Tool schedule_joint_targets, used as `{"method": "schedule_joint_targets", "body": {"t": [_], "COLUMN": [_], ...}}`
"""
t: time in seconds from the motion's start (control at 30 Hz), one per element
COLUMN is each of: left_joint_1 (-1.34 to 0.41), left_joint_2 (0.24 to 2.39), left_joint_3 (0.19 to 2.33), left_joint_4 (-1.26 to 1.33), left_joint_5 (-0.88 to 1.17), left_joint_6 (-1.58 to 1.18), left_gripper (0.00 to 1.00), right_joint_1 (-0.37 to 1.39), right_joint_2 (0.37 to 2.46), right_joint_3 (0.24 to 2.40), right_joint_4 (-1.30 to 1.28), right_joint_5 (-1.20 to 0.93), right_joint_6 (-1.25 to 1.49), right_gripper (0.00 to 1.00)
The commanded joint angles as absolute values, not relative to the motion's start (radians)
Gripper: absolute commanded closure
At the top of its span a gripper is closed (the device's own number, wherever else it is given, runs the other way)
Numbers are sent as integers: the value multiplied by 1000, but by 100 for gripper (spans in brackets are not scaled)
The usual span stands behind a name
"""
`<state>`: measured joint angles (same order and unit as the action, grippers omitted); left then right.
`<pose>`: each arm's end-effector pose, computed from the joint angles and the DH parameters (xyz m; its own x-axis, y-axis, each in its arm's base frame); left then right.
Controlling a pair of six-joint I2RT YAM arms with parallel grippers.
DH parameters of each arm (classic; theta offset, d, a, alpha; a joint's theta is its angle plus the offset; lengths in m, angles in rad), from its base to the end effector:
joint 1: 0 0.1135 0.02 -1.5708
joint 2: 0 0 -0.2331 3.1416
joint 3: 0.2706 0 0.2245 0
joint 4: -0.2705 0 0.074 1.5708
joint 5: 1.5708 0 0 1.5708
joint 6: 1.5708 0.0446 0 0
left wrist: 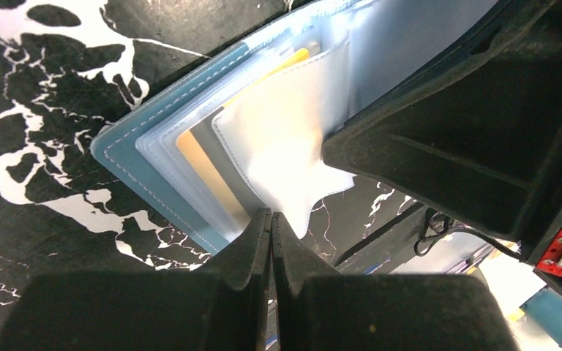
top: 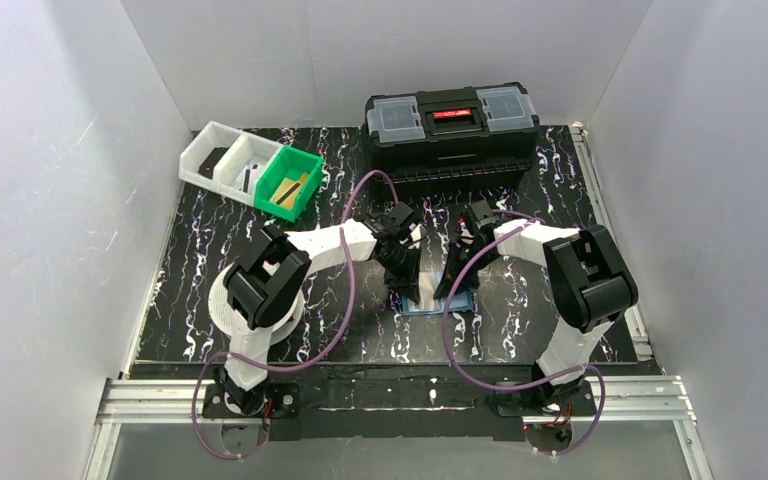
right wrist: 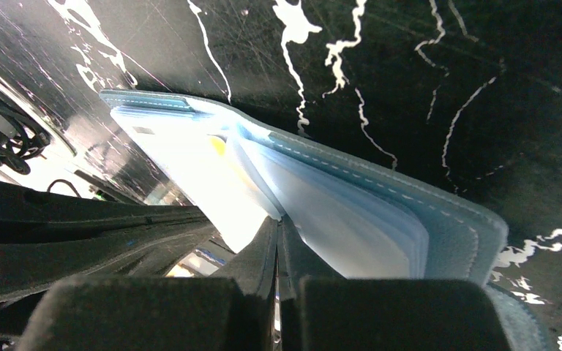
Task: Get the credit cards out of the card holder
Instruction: Remove the credit card from the card holder.
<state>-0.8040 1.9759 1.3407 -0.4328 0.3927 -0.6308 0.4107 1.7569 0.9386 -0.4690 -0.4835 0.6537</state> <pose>0.2494 -0.2834 0.1467 -0.9588 0.2098 -0.1915 0.2821 0.7825 -0.5550 0.2544 0.1334 0.1167 -0.9862 0.1578 0.0493 0.1600 0.8363 0.5245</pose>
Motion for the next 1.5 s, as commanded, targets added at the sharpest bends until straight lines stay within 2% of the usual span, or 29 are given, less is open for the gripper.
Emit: {"method": "schedule_joint_targets", "body": {"t": [0.0, 0.17, 0.43, 0.8, 1.03, 1.17, 1.47], "left_joint_1": [-812, -812, -812, -812, -838, -843, -783], "left_joint_2": [2012, 2038, 2050, 2050, 2129, 2197, 1988], "left_joint_3": [1394, 1433, 1442, 1466, 1518, 1590, 1522], "left_joint_4": [-424, -404, -400, -378, -286, -324, -451], "left_joint_5": [412, 436, 439, 473, 570, 563, 430], "left_joint_6": [-641, -648, -646, -644, -720, -726, -649], "left_gripper": [100, 100, 100, 100, 100, 100, 98], "right_joint_1": [419, 419, 418, 415, 364, 361, 361], "right_joint_2": [1775, 1754, 1663, 1494, 1273, 1314, 1459], "right_joint_3": [926, 927, 965, 1035, 955, 905, 939], "right_joint_4": [-442, -446, -496, -632, -696, -667, -558], "right_joint_5": [-478, -485, -469, -340, -175, -214, -439], "right_joint_6": [652, 648, 648, 668, 670, 651, 625], "right_gripper": [99, 99, 69, 45, 42, 43, 48]}}
